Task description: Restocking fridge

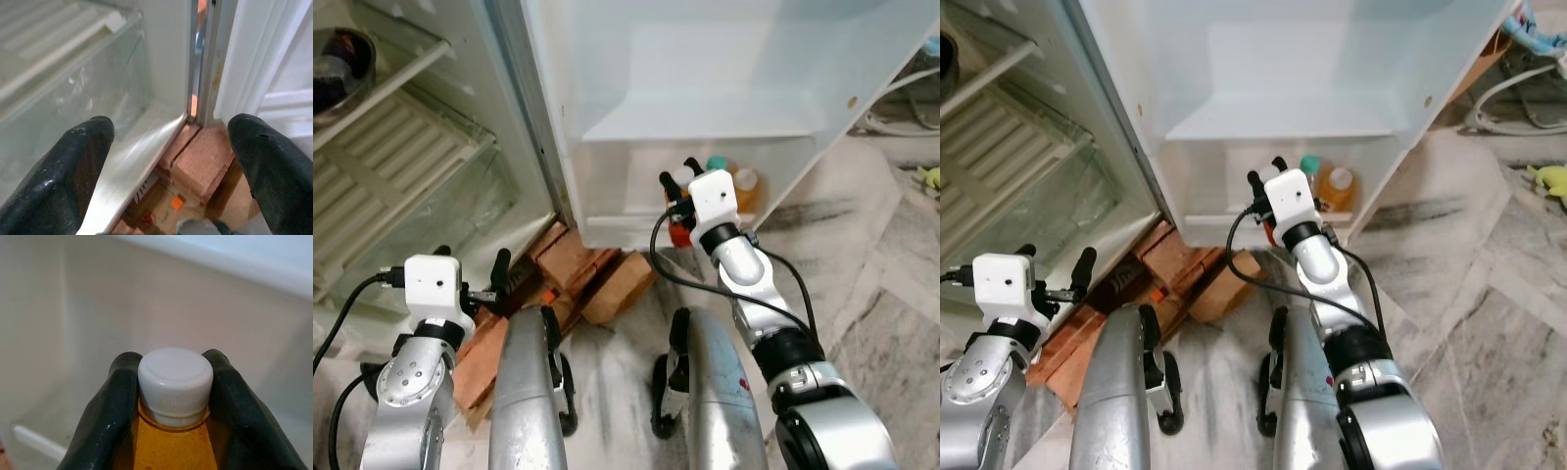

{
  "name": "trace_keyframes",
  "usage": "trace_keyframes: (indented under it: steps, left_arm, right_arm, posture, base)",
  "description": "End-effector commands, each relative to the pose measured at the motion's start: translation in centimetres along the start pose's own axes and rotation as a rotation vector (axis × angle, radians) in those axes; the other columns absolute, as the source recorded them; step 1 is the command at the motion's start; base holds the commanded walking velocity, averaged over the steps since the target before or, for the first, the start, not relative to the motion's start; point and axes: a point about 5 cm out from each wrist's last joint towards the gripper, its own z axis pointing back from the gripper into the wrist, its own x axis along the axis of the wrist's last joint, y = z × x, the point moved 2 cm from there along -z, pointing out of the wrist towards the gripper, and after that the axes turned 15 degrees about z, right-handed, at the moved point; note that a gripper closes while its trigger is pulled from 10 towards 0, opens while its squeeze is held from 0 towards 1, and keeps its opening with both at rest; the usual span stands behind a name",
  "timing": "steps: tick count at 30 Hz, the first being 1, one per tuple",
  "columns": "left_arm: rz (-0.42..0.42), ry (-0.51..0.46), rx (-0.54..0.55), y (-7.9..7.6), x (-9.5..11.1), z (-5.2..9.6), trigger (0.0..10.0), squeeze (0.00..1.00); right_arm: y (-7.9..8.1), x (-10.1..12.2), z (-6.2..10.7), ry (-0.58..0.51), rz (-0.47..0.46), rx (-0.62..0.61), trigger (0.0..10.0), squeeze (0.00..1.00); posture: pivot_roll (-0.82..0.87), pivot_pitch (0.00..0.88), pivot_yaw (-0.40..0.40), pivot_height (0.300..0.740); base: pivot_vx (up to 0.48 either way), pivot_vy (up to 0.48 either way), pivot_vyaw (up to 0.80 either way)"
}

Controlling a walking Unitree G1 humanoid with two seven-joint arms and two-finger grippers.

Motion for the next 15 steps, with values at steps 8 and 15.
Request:
trace_keyframes:
  steps: [8, 15]
  left_arm:
    - [-0.004, 0.017, 0.013, 0.2, 0.0, 0.5, 10.0, 0.0]
    - [-0.01, 0.016, 0.008, 0.1, 0.1, 0.5, 10.0, 0.0]
  right_arm:
    - [-1.3, 3.7, -1.8, -0.15, -0.078, -0.034, 10.0, 0.0]
    - [-1.4, 5.0, -2.0, -0.209, -0.113, -0.048, 10.0, 0.0]
  posture:
    - [0.12, 0.347, -0.015, 0.552]
    - [0.13, 0.347, -0.012, 0.552]
  base:
    - [0.0, 0.0, 0.0]
    - [0.0, 0.0, 0.0]
